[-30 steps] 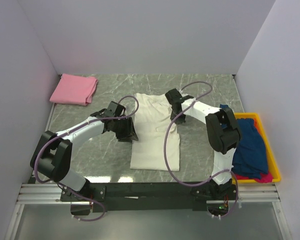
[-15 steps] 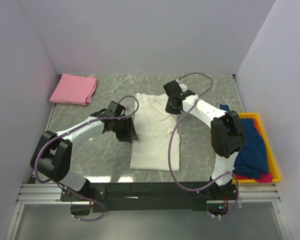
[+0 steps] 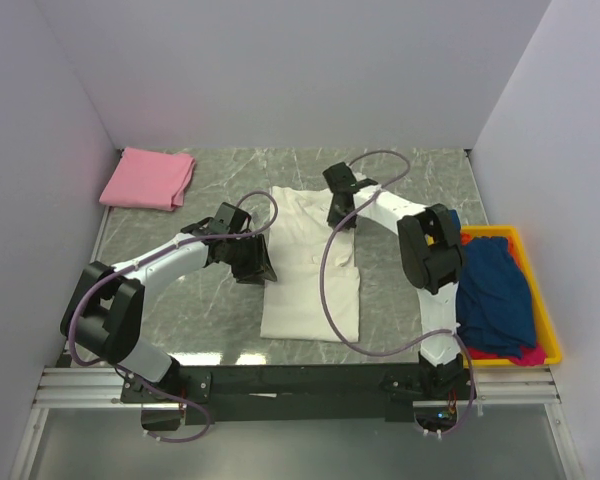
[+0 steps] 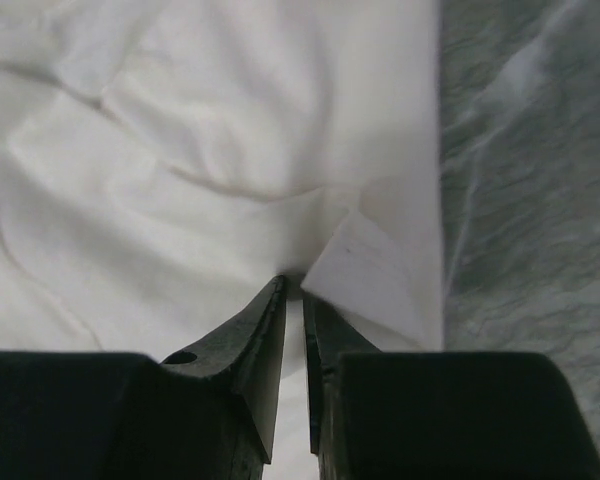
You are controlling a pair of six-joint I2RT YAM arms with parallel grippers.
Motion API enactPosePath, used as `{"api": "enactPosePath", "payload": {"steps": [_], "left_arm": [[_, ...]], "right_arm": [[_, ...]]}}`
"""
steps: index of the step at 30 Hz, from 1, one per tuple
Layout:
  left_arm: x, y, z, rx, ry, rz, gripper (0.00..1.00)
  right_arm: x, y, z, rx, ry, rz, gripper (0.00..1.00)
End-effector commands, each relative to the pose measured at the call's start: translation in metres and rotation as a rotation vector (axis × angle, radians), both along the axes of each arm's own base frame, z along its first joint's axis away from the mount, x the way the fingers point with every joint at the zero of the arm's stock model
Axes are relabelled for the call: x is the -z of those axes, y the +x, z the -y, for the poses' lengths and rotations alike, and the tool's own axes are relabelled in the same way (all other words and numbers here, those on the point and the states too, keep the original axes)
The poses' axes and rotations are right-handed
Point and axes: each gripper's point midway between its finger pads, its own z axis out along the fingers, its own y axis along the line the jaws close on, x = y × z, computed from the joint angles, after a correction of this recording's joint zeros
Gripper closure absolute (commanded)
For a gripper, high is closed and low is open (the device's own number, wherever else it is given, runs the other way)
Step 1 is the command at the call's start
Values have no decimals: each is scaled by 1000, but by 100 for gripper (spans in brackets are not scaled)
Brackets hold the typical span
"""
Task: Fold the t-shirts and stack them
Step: Fold the tshirt
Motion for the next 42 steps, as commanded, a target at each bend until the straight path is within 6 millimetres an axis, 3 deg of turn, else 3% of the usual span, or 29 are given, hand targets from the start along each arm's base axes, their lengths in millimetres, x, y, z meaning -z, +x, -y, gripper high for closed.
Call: {"api": "enactPosePath", "payload": {"steps": [1, 8, 14, 17, 19, 22, 23, 25, 30, 31, 33, 34, 35, 37, 40, 42], "left_arm": [[-8, 8, 3, 18, -16, 39, 52], [-3, 8, 3, 7, -21, 34, 50], [1, 7, 3, 5, -25, 40, 42], [10, 4, -3, -4, 8, 28, 42], [20, -1, -11, -23, 43, 17, 37], [25, -9, -14, -28, 35, 15, 29], [26, -9, -13, -28, 25, 19, 28], [27, -15, -11, -18, 7, 11, 26], [31, -24, -11, 2, -4, -3, 27], [32, -26, -11, 10, -5, -9, 27], [35, -34, -13, 17, -7, -24, 27], [35, -37, -13, 19, -9, -24, 27], [36, -41, -13, 25, -11, -32, 27], [40, -51, -15, 32, -12, -53, 27], [43, -66, -12, 52, -21, -76, 28], [48, -76, -12, 60, -20, -92, 29]], "right_arm": [[-28, 28, 37, 95, 63, 100, 80], [-26, 15, 61, 127, 151, 81, 80], [-46, 5, 68, 132, 217, 130, 80], [-60, -5, 71, 138, 222, 142, 78], [-64, -15, 74, 154, 225, 140, 73], [-59, -44, 87, 196, 203, 118, 65], [-67, -47, 89, 201, 211, 137, 64], [-63, -61, 91, 210, 214, 112, 64], [-66, -99, 77, 173, 234, 90, 64], [-58, -111, 76, 175, 236, 63, 63], [-62, -130, 69, 156, 275, 56, 63], [-51, -147, 70, 167, 277, 24, 61], [-58, -157, 64, 147, 296, 46, 59], [-53, -185, 62, 143, 308, 11, 57], [-36, -224, 57, 121, 319, -69, 55], [-36, -241, 55, 105, 346, -78, 54]]}}
